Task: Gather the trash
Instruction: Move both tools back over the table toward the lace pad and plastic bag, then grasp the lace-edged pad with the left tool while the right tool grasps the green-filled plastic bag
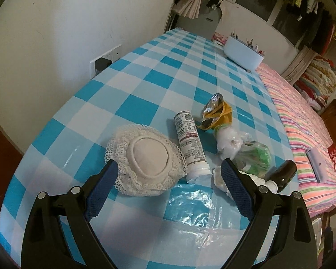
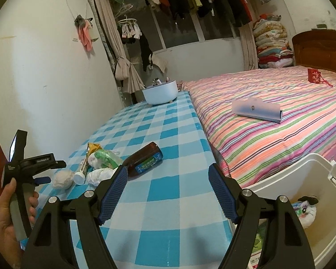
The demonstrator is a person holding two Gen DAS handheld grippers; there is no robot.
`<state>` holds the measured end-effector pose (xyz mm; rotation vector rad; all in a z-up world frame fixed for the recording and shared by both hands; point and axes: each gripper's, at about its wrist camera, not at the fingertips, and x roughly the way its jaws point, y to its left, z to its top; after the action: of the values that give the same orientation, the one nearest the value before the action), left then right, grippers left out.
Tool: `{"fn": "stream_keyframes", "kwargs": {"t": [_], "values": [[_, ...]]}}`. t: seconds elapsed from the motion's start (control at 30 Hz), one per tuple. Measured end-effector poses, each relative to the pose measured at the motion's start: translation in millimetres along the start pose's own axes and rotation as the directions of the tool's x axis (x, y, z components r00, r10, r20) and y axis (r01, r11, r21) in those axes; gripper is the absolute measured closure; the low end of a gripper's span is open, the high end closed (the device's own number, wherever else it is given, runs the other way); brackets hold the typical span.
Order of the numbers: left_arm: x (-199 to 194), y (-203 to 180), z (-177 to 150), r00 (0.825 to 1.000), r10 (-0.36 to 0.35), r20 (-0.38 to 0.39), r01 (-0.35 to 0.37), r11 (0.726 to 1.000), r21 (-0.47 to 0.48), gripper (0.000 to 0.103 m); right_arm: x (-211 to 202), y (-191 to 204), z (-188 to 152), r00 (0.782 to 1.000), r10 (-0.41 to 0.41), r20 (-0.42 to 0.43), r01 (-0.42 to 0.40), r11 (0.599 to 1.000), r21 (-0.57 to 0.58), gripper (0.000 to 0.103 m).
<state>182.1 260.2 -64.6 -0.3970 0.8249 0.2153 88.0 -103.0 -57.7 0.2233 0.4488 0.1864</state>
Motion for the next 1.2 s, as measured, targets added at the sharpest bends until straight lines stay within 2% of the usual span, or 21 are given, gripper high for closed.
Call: {"fn": "stream_keyframes", "kwargs": {"t": [0.43,0.5,0.7,0.8,0.97,1.07,1.2], "values": [[14.5,7.7,5.6,1.0,-0.001,-0.03,0.0,1.0,-0.01,0.012,16.3,4.0,-2.7,0.999,-0.001,-0.043,0.001,1.0,0.003,0.03],[17.9,9.7,6.4,0.999,-0.012,-0.042,0.011,1.0,-0.02,0.013,22.4,4.3,-2.1,0.997,0.006,-0.074,-0.005,1.0,0.012,0.03],[26.1,10.7,8.1,0.997,-0.025,-0.07,0.023,0.999,-0.027,0.014,37.9,3.0,7.1,0.987,0.082,-0.138,-0.074,0.995,0.062,0.03],[27.1,8.4,7.8,0.997,-0.022,-0.076,0.02,1.0,-0.017,0.024,48.6,4.1,13.0,0.979,0.121,-0.166,-0.108,0.99,0.085,0.03],[28.2,6.0,7.4,0.996,-0.007,-0.085,0.007,1.0,0.002,0.042,75.7,11.2,25.6,0.952,0.178,-0.249,-0.15,0.98,0.129,0.03],[28.5,7.0,7.1,0.996,-0.006,-0.092,0.006,1.0,0.001,0.054,87.1,19.7,36.4,0.942,0.218,-0.257,-0.19,0.973,0.128,0.03],[27.4,6.5,5.6,0.995,-0.003,-0.096,0.004,1.0,0.008,0.058,100.5,37.6,45.9,0.924,0.28,-0.261,-0.264,0.96,0.095,0.03]]}}
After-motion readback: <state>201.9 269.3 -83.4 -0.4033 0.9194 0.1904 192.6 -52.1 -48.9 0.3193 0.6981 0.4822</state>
